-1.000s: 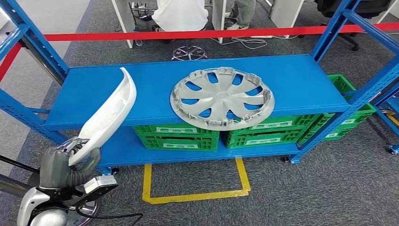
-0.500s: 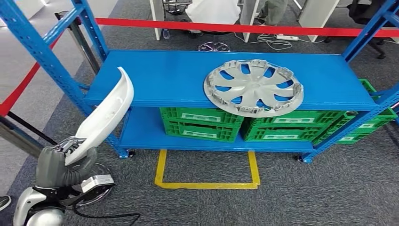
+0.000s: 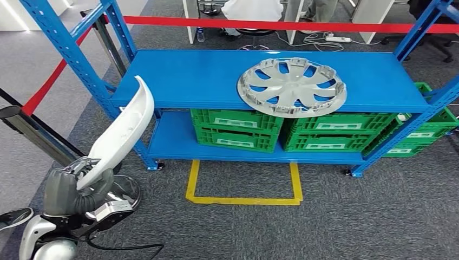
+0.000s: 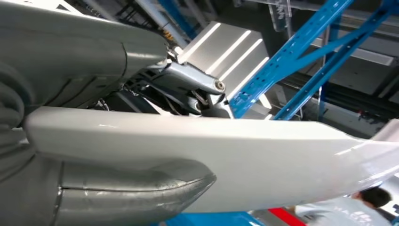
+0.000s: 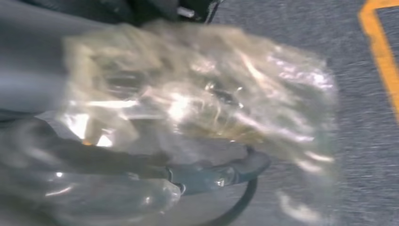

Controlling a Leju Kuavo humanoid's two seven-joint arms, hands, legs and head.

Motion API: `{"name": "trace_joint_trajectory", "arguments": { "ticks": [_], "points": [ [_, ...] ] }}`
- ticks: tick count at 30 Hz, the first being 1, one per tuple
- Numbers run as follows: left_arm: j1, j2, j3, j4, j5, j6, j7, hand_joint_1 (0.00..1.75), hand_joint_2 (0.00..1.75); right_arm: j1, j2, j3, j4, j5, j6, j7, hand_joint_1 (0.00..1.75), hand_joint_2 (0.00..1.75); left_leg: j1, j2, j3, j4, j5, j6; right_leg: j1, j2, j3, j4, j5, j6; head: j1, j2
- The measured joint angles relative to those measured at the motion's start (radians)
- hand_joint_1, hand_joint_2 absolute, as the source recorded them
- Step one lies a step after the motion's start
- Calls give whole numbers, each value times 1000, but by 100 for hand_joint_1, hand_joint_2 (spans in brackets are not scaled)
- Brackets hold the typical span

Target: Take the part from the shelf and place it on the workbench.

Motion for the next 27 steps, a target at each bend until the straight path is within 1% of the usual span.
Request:
{"name": "trace_joint_trajectory", "arguments": {
  "ticks": [1, 2, 3, 4, 5, 6, 7, 8, 9, 10, 11, 12, 13, 14, 15, 16, 17, 18, 19, 20, 21, 22, 23, 24, 25, 26, 27],
  "points": [
    [0, 0, 0, 0, 1, -2, 0, 175, 175, 0, 0, -1, 0, 1, 0, 0, 0, 0, 2, 1, -11, 54, -57, -5, 1, -4, -14, 1, 11, -4, -2, 0],
    [0, 0, 0, 1, 2, -6, 0, 175, 175, 1, 0, -1, 0, 2, 0, 0, 0, 0, 4, 1, -20, 119, -107, -9, 1, -7, -28, 3, 22, -6, -4, 0],
    [0, 1, 1, 1, 3, -9, 1, 175, 175, 1, 0, -1, 0, 3, 0, 0, 0, 0, 6, 1, -25, 180, -132, -13, 1, -9, -41, 7, 33, -5, -4, 0],
    [0, 1, 1, 1, 4, -11, 1, 175, 175, 1, 0, -1, 0, 3, 0, 0, 0, 0, 7, 1, -22, 220, -130, -15, 1, -12, -57, 13, 43, -3, -4, 0],
    [0, 1, 1, 1, 4, -13, 2, 175, 175, 1, 0, -1, 0, 4, 1, 0, 0, 0, 7, 1, -7, 233, -106, -16, 1, -14, -74, 21, 53, -1, -4, 0],
    [0, 1, 1, 1, 4, -14, 2, 175, 175, 1, 1, -2, 1, 6, 1, 0, 0, 0, 7, 2, 24, 209, -73, -16, 1, -15, -92, 30, 61, 1, -4, 0],
    [-1, 1, 1, 1, 4, -15, 2, 175, 175, 1, 1, -2, 1, 6, 1, 0, 0, 0, 8, 2, 69, 156, -50, -14, 0, -16, -110, 40, 67, 5, -4, 0],
    [-2, 1, 1, 2, 3, -16, 3, 175, 175, 1, 2, -2, 1, 7, 1, -1, 0, 0, 7, 2, 121, 83, -44, -11, 2, -16, -125, 51, 72, 8, -4, 0],
    [-3, 1, 1, 2, 3, -19, 3, 175, 175, 1, 2, -2, 1, 8, 1, -1, 0, 0, 6, 2, 167, 14, -54, -7, 3, -16, -136, 60, 77, 13, -4, 0],
    [-5, 1, 2, 2, 2, -21, 4, 175, 175, 2, 2, -2, 1, 9, 1, -1, 0, 0, 5, 2, 197, -36, -69, -2, 4, -16, -145, 67, 83, 17, -5, 0],
    [-6, 1, 2, 2, 2, -23, 5, 175, 175, 2, 2, -3, 1, 9, 1, -1, 0, 0, 3, 2, 210, -64, -80, 2, 5, -16, -152, 71, 90, 22, -4, 0],
    [-7, 1, 3, 2, 2, -25, 7, 175, 175, 4, 2, -5, 2, 10, 0, -1, 0, 0, 4, 2, 205, -74, -81, 9, 5, -15, -158, 72, 98, 28, -4, 0],
    [-7, 0, 3, 3, 2, -27, 8, 175, 175, 6, 2, -7, 4, 10, 0, -2, 0, 0, 5, 4, 196, -76, -74, 15, 4, -13, -166, 76, 95, 33, -4, 0],
    [-8, 0, 4, 4, 2, -28, 8, 175, 175, 9, 2, -9, 5, 10, -1, -2, 0, 0, 7, 5, 184, -78, -65, 24, 4, -10, -178, 89, 75, 39, -3, 0],
    [-9, 0, 4, 5, 2, -29, 9, 175, 175, 12, 2, -10, 7, 10, -1, -2, 0, 0, 9, 7, 171, -80, -53, 32, 2, -6, -191, 118, 38, 45, -1, 0],
    [-9, 0, 4, 5, 2, -30, 10, 175, 175, 13, 3, -11, 8, 10, -1, -2, 0, 0, 9, 8, 159, -80, -43, 37, -1, -3, -206, 166, -13, 49, 1, 0],
    [-9, 0, 5, 6, 2, -30, 10, 175, 175, 14, 3, -11, 8, 10, -1, -2, 0, 0, 7, 8, 146, -79, -32, 40, -2, -1, -221, 228, -60, 53, 3, 0],
    [-9, 0, 6, 7, 2, -30, 10, 175, 175, 15, 3, -11, 9, 10, -1, -2, 0, 0, 6, 9, 132, -78, -22, 40, -4, 0, -230, 289, -88, 56, 4, 0],
    [-9, 0, 6, 8, 2, -30, 11, 175, 175, 15, 3, -11, 9, 10, -2, -2, 0, 0, 5, 9, 117, -76, -11, 39, -4, 1, -230, 333, -92, 58, 4, 0],
    [-9, 0, 7, 10, 2, -30, 11, 175, 175, 15, 3, -11, 9, 10, -2, -2, 0, 0, 5, 9, 103, -75, 0, 38, -4, 1, -218, 348, -72, 58, 4, 0],
    [-9, 0, 7, 11, 2, -30, 11, 175, 175, 15, 3, -11, 9, 10, -2, -2, 0, 0, 4, 9, 90, -74, 10, 37, -4, 2, -191, 329, -39, 57, 4, 0],
    [-9, 0, 7, 11, 3, -31, 12, 175, 175, 14, 3, -11, 9, 10, -2, -2, 0, 0, 4, 8, 78, -73, 19, 34, -4, 4, -147, 276, -8, 54, 4, 0],
    [-9, 0, 7, 12, 4, -31, 12, 175, 175, 13, 3, -11, 9, 10, -2, -2, 0, 0, 3, 7, 69, -72, 28, 31, -3, 6, -89, 200, 6, 50, 4, 0],
    [-10, 0, 7, 12, 5, -32, 12, 175, 175, 11, 3, -12, 9, 10, -2, -2, 0, 0, 1, 7, 62, -71, 38, 26, -2, 8, -33, 117, 4, 46, 4, 0],
    [-11, 0, 7, 12, 7, -33, 12, 175, 175, 10, 3, -13, 10, 10, -2, -3, 0, 0, 0, 6, 56, -70, 49, 21, -1, 11, 9, 51, -5, 44, 3, 0],
    [-12, 0, 8, 13, 7, -34, 12, 175, 175, 10, 3, -15, 10, 10, -2, -3, 0, 0, 0, 7, 50, -71, 60, 16, 1, 12, 31, 12, -15, 42, 3, 0],
    [-13, 0, 8, 13, 8, -36, 12, 175, 175, 10, 3, -16, 10, 10, -1, -4, 0, 0, 0, 6, 46, -72, 71, 10, 2, 12, 30, -2, -15, 39, 3, 0]
  ]
}}
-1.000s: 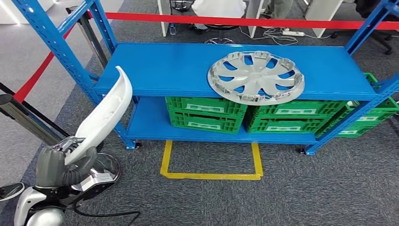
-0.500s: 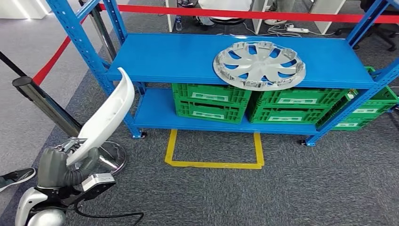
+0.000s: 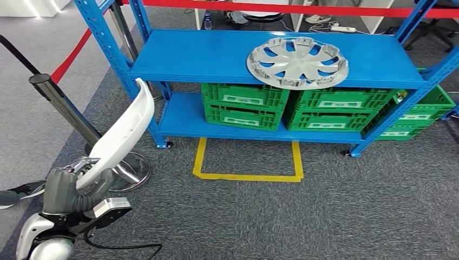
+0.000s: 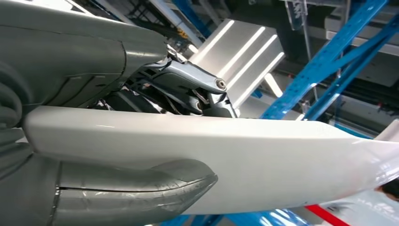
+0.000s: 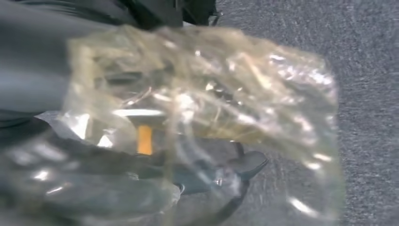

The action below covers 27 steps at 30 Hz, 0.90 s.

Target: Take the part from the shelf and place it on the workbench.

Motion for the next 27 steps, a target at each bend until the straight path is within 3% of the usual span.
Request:
{"name": "trace_joint_trajectory", "arguments": {
  "ticks": [2, 3, 5, 6, 7, 8, 9, 11, 13, 14, 16, 17, 19, 21, 22, 23, 24, 25, 27],
  "points": [
    [-1, 0, 0, 2, 1, -3, 0, 175, 175, 2, 1, -2, 1, 0, 0, 0, 0, 0, 1, -2, -11, 9, -14, -11, -3, -5, -17, 2, 16, -13, -1, 0],
    [-1, -1, 0, 3, 1, -4, 0, 175, 175, 3, 1, -2, 2, 0, -1, 0, 0, 0, 2, -3, -20, 34, -48, -15, -4, -8, -27, 2, 25, -22, -2, 0],
    [-3, -2, 1, 6, 2, -5, 0, 175, 175, 4, 1, -3, 2, 0, -2, 0, 0, 0, 4, -3, -48, 142, -148, -22, -4, -12, -50, 10, 40, -36, -4, 0],
    [-3, -2, 1, 7, 3, -5, 0, 175, 175, 4, 1, -3, 2, 0, -2, 0, 0, 0, 5, -3, -60, 210, -185, -24, -2, -13, -65, 16, 47, -39, -4, 0],
    [-3, -2, 2, 9, 3, -5, 0, 175, 175, 4, 1, -4, 3, 0, -3, 0, 0, 0, 5, -3, -65, 263, -198, -25, 1, -14, -80, 24, 53, -41, -5, 0],
    [-3, -3, 2, 11, 3, -5, 0, 175, 175, 4, 1, -4, 3, 0, -3, -1, 0, 0, 5, -3, -59, 289, -188, -23, 3, -15, -96, 32, 58, -42, -4, 0],
    [-3, -3, 2, 12, 3, -6, 0, 175, 175, 4, 1, -6, 3, 0, -4, 0, 0, 0, 4, -3, -37, 280, -162, -19, 5, -15, -111, 41, 63, -42, -5, 0],
    [-4, -3, 2, 13, 3, -7, 0, 175, 175, 4, 4, -8, 3, 0, -5, 0, 0, 0, -3, -3, 41, 178, -116, -1, 10, -16, -135, 56, 70, -41, -4, 0],
    [-6, -3, 5, 13, 4, -9, 0, 175, 175, 4, 8, -9, 3, 0, -7, 0, 0, 0, -10, -2, 113, 61, -115, 16, 11, -16, -150, 65, 80, -35, -4, 0],
    [-8, -4, 6, 14, 6, -10, 0, 175, 175, 4, 11, -10, 4, 0, -8, 1, 0, 0, -13, -2, 128, 29, -120, 21, 9, -17, -156, 67, 87, -29, -4, 0],
    [-9, -4, 9, 14, 10, -13, 0, 175, 175, 4, 10, -11, 5, 0, -10, 2, 0, 0, -14, -2, 129, 3, -111, 25, 5, -16, -165, 66, 98, -17, -4, 0],
    [-10, -5, 10, 14, 12, -14, 0, 175, 175, 5, 10, -11, 6, 0, -10, 3, 0, 0, -11, -2, 126, -8, -105, 28, 5, -14, -173, 70, 89, -11, -4, 0],
    [-12, -6, 10, 16, 14, -18, 0, 175, 175, 6, 10, -13, 6, 1, -11, 3, 0, 0, -4, 0, 116, -28, -91, 34, 3, -9, -203, 127, 25, 1, -1, 0],
    [-13, -6, 10, 21, 16, -24, 0, 175, 175, 6, 10, -14, 7, 4, -10, 4, 0, 0, -3, 3, 95, -26, -77, 36, -5, -7, -243, 253, -54, 13, 1, 0],
    [-14, -6, 11, 24, 19, -27, 0, 175, 175, 6, 10, -16, 7, 5, -10, 4, 0, 0, -2, 5, 84, -23, -70, 35, -10, -7, -254, 308, -72, 19, 2, 0],
    [-15, -6, 11, 27, 21, -29, 1, 175, 175, 6, 10, -17, 7, 6, -10, 4, 0, 0, 0, 6, 73, -18, -64, 32, -14, -7, -251, 335, -67, 25, 2, 0],
    [-15, -6, 11, 30, 23, -31, 1, 175, 175, 6, 10, -18, 7, 6, -11, 4, 0, 0, 3, 7, 61, -12, -59, 28, -18, -7, -232, 324, -44, 30, 2, 0],
    [-17, -6, 11, 33, 25, -33, 1, 175, 175, 6, 10, -18, 7, 7, -11, 4, 0, 0, 7, 7, 49, -4, -55, 23, -23, -7, -195, 277, -11, 36, 2, 0],
    [-20, -6, 12, 37, 30, -34, 2, 175, 175, 3, 10, -18, 6, 8, -11, 4, 0, 0, 12, 6, 24, 14, -46, 10, -28, -3, -105, 137, 18, 45, 4, 0]
  ]
}}
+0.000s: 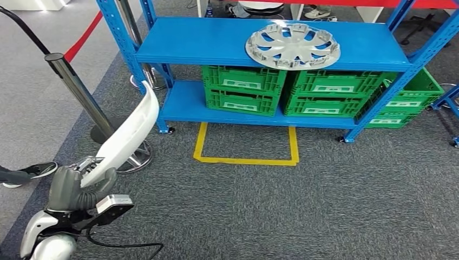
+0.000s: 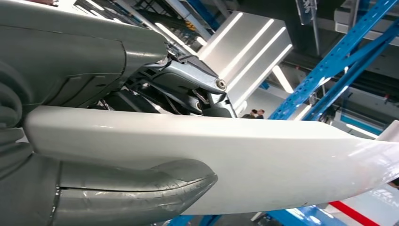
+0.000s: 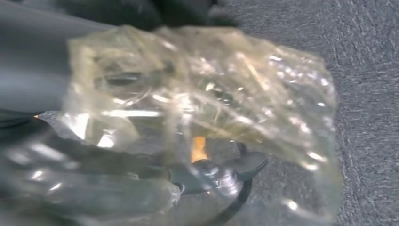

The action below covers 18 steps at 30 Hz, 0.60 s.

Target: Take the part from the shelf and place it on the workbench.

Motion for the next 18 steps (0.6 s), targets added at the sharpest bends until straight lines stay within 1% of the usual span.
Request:
{"name": "trace_joint_trajectory", "arguments": {
  "ticks": [1, 2, 3, 4, 5, 6, 7, 8, 9, 10, 11, 12, 13, 14, 15, 16, 17, 18],
  "points": [
    [-2, 0, 1, 1, 3, 0, 0, 175, 175, -1, 0, 0, 0, 0, 0, 0, 0, 0, 0, -1, -9, 6, 6, -7, 0, 3, 29, -49, 0, -2, 0, 0],
    [-3, 0, 2, 2, 7, 0, -1, 175, 175, -2, 0, -1, 0, 1, 0, 0, 0, 0, -1, -2, -15, 10, 13, -14, 2, 7, 40, -75, -7, -7, 0, 0],
    [-4, 0, 2, 2, 10, 0, -2, 175, 175, -1, 0, -1, 0, 1, 0, 0, 0, 0, -1, -4, -18, 11, 21, -21, 5, 8, 40, -79, -5, -17, 0, 0],
    [-5, -1, 3, 3, 13, 0, -3, 175, 175, 0, 0, -2, 0, 1, -1, 0, 0, 0, 0, -5, -22, 10, 27, -28, 5, 7, 27, -75, 1, -28, -1, 0],
    [-5, -1, 3, 5, 15, 0, -4, 175, 175, 0, 0, -4, 0, 0, -1, 1, 0, 0, 2, -5, -28, 14, 22, -33, 5, 5, 18, -74, 8, -39, -2, 0],
    [-5, -2, 3, 7, 15, 0, -5, 175, 175, 0, 0, -6, 0, 0, -1, 2, 0, 0, 3, -6, -37, 29, -3, -39, 5, 2, 8, -73, 18, -53, -3, 0],
    [-5, -2, 3, 8, 15, 0, -5, 175, 175, 0, 0, -7, 0, 0, -1, 3, 0, 0, 4, -6, -47, 62, -47, -42, 5, -1, -5, -74, 31, -64, -5, 0],
    [-5, -2, 4, 9, 15, 0, -5, 175, 175, 0, 0, -8, 0, 0, -1, 4, 0, 0, 5, -6, -59, 112, -103, -44, 6, -3, -17, -73, 43, -72, -7, 0],
    [-5, -2, 4, 10, 16, 0, -5, 175, 175, 0, 0, -9, 0, 0, -1, 5, 0, 0, 5, -6, -68, 175, -155, -45, 8, -4, -32, -72, 56, -77, -9, 0],
    [-6, -1, 5, 11, 17, 0, -5, 175, 175, 0, 0, -10, 0, -1, -1, 5, 0, 0, 5, -6, -73, 234, -185, -45, 11, -6, -48, -70, 69, -78, -9, 0],
    [-6, -1, 5, 13, 19, -1, -5, 175, 175, 0, 0, -12, 0, -1, -1, 5, 0, 0, 5, -6, -68, 274, -190, -44, 14, -7, -65, -68, 80, -79, -9, 0],
    [-7, -1, 5, 15, 20, -2, -5, 175, 175, 0, 0, -14, 0, -2, -1, 5, 0, 0, 4, -6, -51, 286, -172, -41, 16, -8, -83, -65, 92, -78, -9, 0],
    [-7, -1, 5, 16, 21, -3, -5, 175, 175, 0, 0, -15, 0, -2, 0, 5, 0, 0, 4, -6, -21, 265, -141, -37, 18, -9, -100, -62, 103, -77, -9, 0],
    [-9, -1, 5, 17, 21, -5, -5, 175, 175, 0, 0, -17, 0, -2, 0, 6, 0, 0, 2, -6, 25, 215, -115, -31, 19, -9, -114, -59, 114, -75, -9, 0],
    [-11, -1, 5, 17, 21, -6, -5, 175, 175, 0, 1, -17, 0, -2, 0, 6, 0, 0, -1, -6, 82, 142, -105, -25, 21, -8, -126, -56, 124, -71, -9, 0],
    [-15, -1, 5, 18, 21, -7, -5, 175, 175, 1, 1, -18, 0, -2, 0, 6, 0, 0, -3, -6, 135, 65, -113, -20, 23, -8, -134, -54, 135, -68, -8, 0],
    [-18, -1, 5, 18, 21, -8, -5, 175, 175, 1, 1, -20, 0, -2, -1, 6, 0, 0, -6, -7, 173, 6, -125, -16, 23, -8, -139, -56, 147, -64, -8, 0],
    [-20, -1, 5, 18, 20, -8, -5, 175, 175, 1, 1, -22, 0, -2, -1, 8, 0, 0, -10, -7, 191, -30, -133, -14, 23, -8, -142, -60, 161, -58, -7, 0]
  ]
}}
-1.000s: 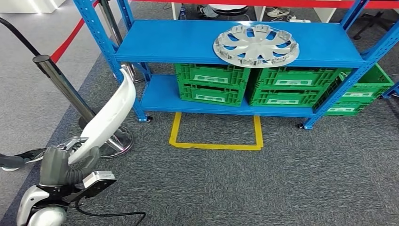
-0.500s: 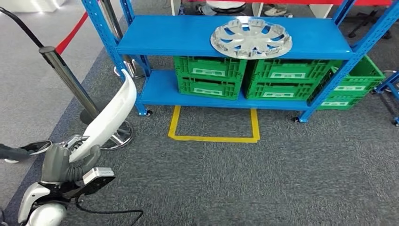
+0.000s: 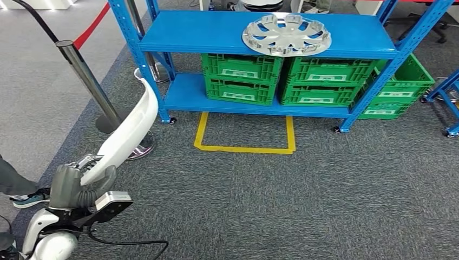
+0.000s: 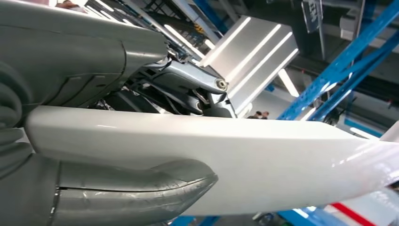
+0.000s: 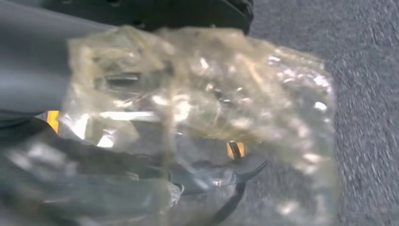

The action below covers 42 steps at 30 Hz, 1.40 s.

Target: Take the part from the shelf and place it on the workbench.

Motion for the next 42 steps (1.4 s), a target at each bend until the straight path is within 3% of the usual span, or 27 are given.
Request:
{"name": "trace_joint_trajectory", "arguments": {
  "ticks": [2, 3, 5, 6, 7, 8, 10, 11, 12, 14, 15, 16, 18, 19, 21, 23, 24, 25, 28, 30, 32, 34, 35, 37, 39, 40, 42],
  "points": [
    [-1, 0, 0, 2, -2, -1, 1, 175, 175, 5, 0, -4, 1, 0, -2, 5, 0, 0, -2, 2, -17, -12, 17, 8, -3, 1, -8, -10, 19, 12, 0, 0],
    [0, -1, 0, 3, -3, -2, 1, 175, 175, 8, -1, -5, 2, 0, -3, 7, 0, 0, 0, 5, -31, -13, 31, 15, -4, 2, -15, -3, -1, 17, 1, 0],
    [2, -3, 0, 5, -4, -4, 2, 175, 175, 15, 0, -8, 3, 0, -7, 10, 0, 0, 2, 9, -64, -16, 61, 28, -7, 3, -37, 70, -105, 26, 4, 0],
    [5, -4, 0, 6, -4, -4, 2, 175, 175, 18, 0, -9, 3, 0, -8, 11, 0, 0, 2, 9, -81, -15, 74, 32, -8, 3, -48, 134, -161, 29, 6, 0],
    [8, -6, 0, 7, -4, -4, 2, 175, 175, 19, 0, -11, 3, 0, -9, 11, 0, 0, 0, 10, -98, -15, 86, 33, -9, 3, -56, 202, -194, 32, 7, 0],
    [11, -7, -1, 7, -4, -4, 2, 175, 175, 20, 0, -12, 3, 0, -11, 11, 0, 0, -1, 11, -116, -15, 99, 33, -9, 3, -58, 260, -194, 34, 6, 0],
    [19, -8, -2, 8, -2, -4, -1, 175, 175, 22, -1, -15, 3, 0, -15, 11, 0, 0, -3, 12, -150, -12, 124, 30, -8, 3, -31, 301, -124, 34, 7, 0],
    [22, -9, -2, 8, 0, -3, -3, 175, 175, 23, -2, -17, 3, 0, -17, 11, 0, 0, -3, 12, -165, -10, 135, 27, -8, 4, 7, 271, -91, 31, 7, 0],
    [25, -9, -3, 8, 2, -2, -5, 175, 175, 25, -2, -19, 2, 0, -19, 12, 0, 0, -4, 12, -175, -7, 144, 24, -7, 4, 69, 201, -85, 26, 7, 0],
    [27, -10, -4, 8, 5, -1, -8, 175, 175, 25, -4, -20, 1, 1, -21, 13, 0, 0, -7, 12, -187, 1, 160, 16, -4, 4, 198, 25, -135, 16, 7, 0],
    [27, -10, -4, 9, 5, 0, -9, 175, 175, 24, -5, -21, 0, 2, -21, 13, 0, 0, -8, 12, -192, 4, 167, 10, -2, 3, 237, -38, -164, 12, 8, 0],
    [27, -10, -4, 9, 6, 1, -9, 175, 175, 24, -5, -21, 0, 2, -22, 13, 0, 0, -9, 13, -196, 6, 175, 4, -2, 3, 248, -68, -177, 7, 7, 0],
    [29, -9, -4, 9, 6, 2, -9, 175, 175, 27, -5, -22, 0, 3, -22, 14, 0, 0, -7, 11, -208, 18, 169, -8, -5, 0, 236, -76, -172, -7, 7, 0],
    [30, -10, -5, 9, 6, 2, -9, 175, 175, 30, -5, -23, 0, 3, -22, 15, 0, 0, -6, 10, -218, 43, 142, -14, -7, -3, 230, -78, -164, -15, 5, 0],
    [33, -10, -7, 11, 7, 2, -9, 175, 175, 34, -5, -26, 0, 3, -22, 15, 0, 0, -1, 8, -251, 151, 53, -23, -7, -7, 216, -76, -150, -25, 2, 0],
    [36, -9, -8, 13, 9, 2, -9, 175, 175, 36, -5, -28, 0, 3, -23, 16, 0, 0, 3, 7, -279, 271, -2, -29, -5, -9, 197, -69, -140, -27, 2, 0],
    [38, -9, -8, 14, 10, 3, -9, 175, 175, 36, -5, -29, 0, 4, -24, 16, 0, 0, 4, 7, -276, 293, 1, -30, -4, -9, 188, -63, -137, -26, 1, 0],
    [39, -9, -8, 15, 10, 3, -9, 175, 175, 37, -5, -29, 0, 4, -24, 16, 0, 0, 4, 8, -255, 277, 20, -30, -4, -9, 181, -56, -135, -25, 1, 0],
    [38, -9, -8, 16, 12, 3, -9, 175, 175, 36, -5, -29, 0, 5, -25, 17, 0, 0, 4, 7, -142, 104, 77, -21, -3, -8, 159, -31, -132, -18, 2, 0],
    [39, -8, -8, 16, 12, 4, -9, 175, 175, 35, -5, -29, 0, 5, -25, 17, 0, 0, 1, 7, -113, 44, 78, -10, 0, -7, 144, -19, -129, -8, 2, 0],
    [41, -8, -8, 16, 12, 5, -10, 175, 175, 35, -5, -29, 0, 5, -25, 17, 0, 0, 1, 7, -119, 35, 76, 0, 2, -8, 136, -14, -123, 4, 2, 0],
    [40, -8, -8, 16, 12, 6, -10, 175, 175, 36, -5, -29, 0, 5, -25, 17, 0, 0, 6, 8, -123, 27, 81, 13, 3, -5, 119, 7, -141, 14, 5, 0],
    [40, -8, -8, 16, 12, 6, -10, 175, 175, 35, -5, -29, 0, 5, -25, 17, 0, 0, 9, 9, -125, 23, 85, 19, 2, -3, 101, 43, -166, 18, 7, 0],
    [41, -8, -7, 16, 12, 8, -11, 175, 175, 36, -4, -30, 0, 6, -26, 17, 0, 0, 7, 10, -133, 23, 91, 26, -1, 0, 43, 171, -234, 24, 11, 0],
    [43, -8, -7, 16, 12, 10, -11, 175, 175, 39, -4, -30, 0, 8, -27, 17, 0, 0, 5, 10, -141, 23, 97, 29, -2, 0, -1, 272, -266, 27, 12, 0],
    [44, -8, -7, 16, 12, 11, -11, 175, 175, 40, -4, -30, 0, 9, -28, 17, 0, 0, 4, 10, -143, 23, 99, 29, -2, 1, 3, 271, -254, 26, 12, 0],
    [46, -8, -7, 16, 12, 11, -11, 175, 175, 41, -4, -30, -1, 10, -29, 17, 0, 0, 3, 9, -145, 23, 103, 26, -1, 1, 62, 164, -190, 19, 12, 0]
  ]
}}
